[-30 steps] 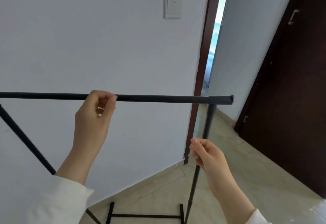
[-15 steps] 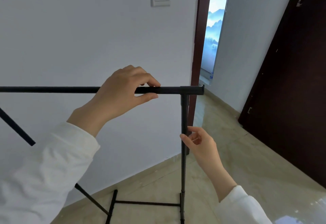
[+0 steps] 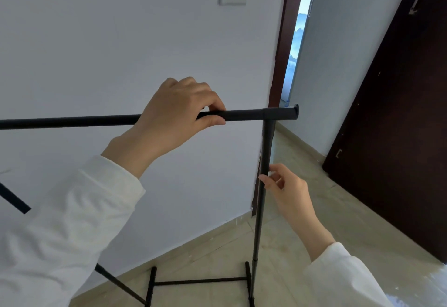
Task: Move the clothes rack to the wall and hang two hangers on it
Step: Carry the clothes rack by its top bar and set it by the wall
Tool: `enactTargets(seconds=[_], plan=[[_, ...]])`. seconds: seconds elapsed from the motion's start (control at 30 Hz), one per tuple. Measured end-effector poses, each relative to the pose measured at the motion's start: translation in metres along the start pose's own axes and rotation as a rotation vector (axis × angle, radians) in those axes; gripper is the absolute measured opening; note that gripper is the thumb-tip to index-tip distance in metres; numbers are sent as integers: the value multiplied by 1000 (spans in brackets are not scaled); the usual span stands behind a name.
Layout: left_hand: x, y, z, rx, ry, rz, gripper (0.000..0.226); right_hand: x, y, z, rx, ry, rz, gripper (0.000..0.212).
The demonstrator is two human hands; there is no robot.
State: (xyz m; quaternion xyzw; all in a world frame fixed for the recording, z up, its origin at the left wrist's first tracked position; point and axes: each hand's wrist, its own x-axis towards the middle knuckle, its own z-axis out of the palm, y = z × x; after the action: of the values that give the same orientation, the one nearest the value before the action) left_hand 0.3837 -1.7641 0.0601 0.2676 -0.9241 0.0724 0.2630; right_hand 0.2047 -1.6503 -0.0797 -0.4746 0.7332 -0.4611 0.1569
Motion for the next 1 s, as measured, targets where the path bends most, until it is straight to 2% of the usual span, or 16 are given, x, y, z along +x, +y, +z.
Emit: enactTargets(seconds=[0.43, 1.0], plan=[[34, -46, 12, 36, 55, -154, 21, 90, -5, 26, -39, -80, -139, 26], [128, -35, 83, 176, 12, -334, 19, 224, 62, 17, 13, -259, -218, 29]])
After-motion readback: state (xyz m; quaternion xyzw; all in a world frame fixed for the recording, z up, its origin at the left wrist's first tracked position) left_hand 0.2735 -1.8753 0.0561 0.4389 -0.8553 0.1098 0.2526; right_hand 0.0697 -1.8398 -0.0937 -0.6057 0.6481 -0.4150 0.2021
